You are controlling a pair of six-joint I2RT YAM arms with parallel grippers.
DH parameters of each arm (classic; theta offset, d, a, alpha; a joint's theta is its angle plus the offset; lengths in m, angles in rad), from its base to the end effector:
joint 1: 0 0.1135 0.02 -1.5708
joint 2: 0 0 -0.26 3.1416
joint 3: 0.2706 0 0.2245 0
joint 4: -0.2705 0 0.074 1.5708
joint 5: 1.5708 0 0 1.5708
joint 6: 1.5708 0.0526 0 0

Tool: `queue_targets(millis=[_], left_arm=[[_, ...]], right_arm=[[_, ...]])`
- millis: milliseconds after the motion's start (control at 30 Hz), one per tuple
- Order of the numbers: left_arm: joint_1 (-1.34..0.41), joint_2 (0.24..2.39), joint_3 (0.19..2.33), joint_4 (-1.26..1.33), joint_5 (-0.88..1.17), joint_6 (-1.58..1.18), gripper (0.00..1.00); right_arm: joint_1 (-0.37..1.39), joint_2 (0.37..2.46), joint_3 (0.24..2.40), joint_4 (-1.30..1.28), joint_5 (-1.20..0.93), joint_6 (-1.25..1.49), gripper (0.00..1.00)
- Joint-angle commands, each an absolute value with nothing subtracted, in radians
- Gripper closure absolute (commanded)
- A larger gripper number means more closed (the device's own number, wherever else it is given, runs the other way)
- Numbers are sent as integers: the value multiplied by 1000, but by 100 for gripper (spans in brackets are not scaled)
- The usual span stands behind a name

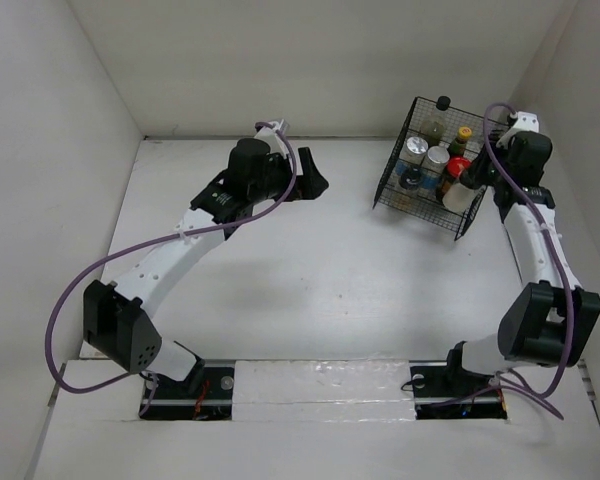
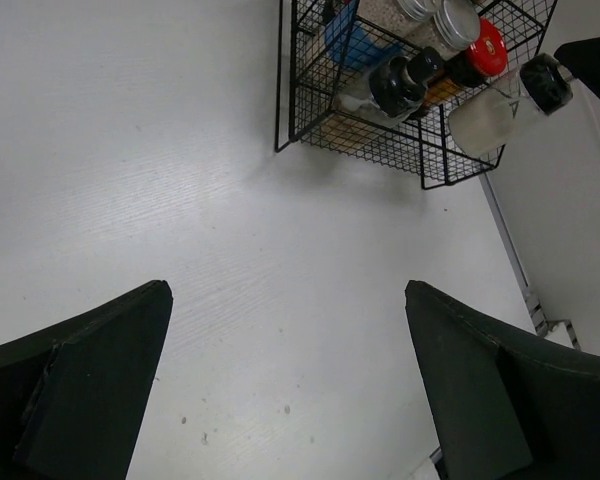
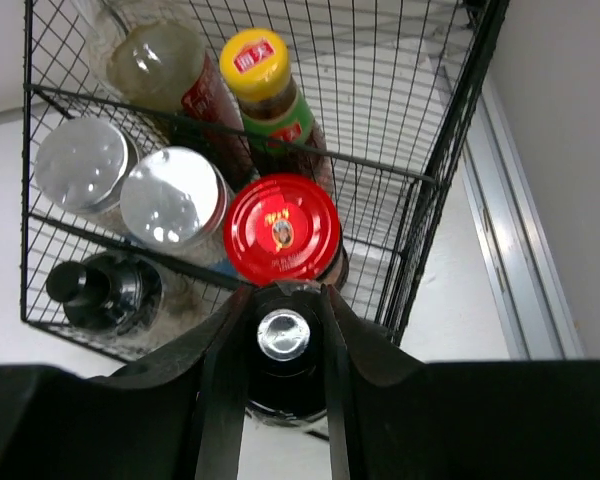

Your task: Organize the condiment bottles

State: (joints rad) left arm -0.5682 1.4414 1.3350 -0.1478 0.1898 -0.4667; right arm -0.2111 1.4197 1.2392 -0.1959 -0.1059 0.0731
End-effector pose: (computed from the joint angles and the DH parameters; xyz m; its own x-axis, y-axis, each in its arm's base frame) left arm 0.2724 -0.1857 0.3764 -0.4962 -0.2074 -0.8430 0.5141 0.7123 -0.4778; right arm 0.3159 -0.0620 0.3443 -0.3502 0.1493 -0.9247 0.1382 0.9846 0.1067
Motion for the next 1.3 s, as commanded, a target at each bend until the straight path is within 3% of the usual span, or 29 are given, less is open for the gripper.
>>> queue_targets(millis=[0,133,267,433,700,1267], left_arm=[[-569,1387,1331,-130,213,-436,0],[-569,1387,1342,-150,192,-416,0],[-569,1387,1342,-150,192,-407,0],[-569,1387,1333,-160,192,-397,0],[-569,1387,1333,-160,201,-388,0],[-569,1387,1333,-192,210,-407,0]], right_arm=[[-183,1439,1270,-11,-60,52,91],[-146,1450,1204,9,-31,43,91],[-89,1450,1151,9,12,43,81],[-80,1468,1114,9,49,43,79],[-80,1477,1178,34,172,14,96],[8,1457,1147,301,437,-31,100]])
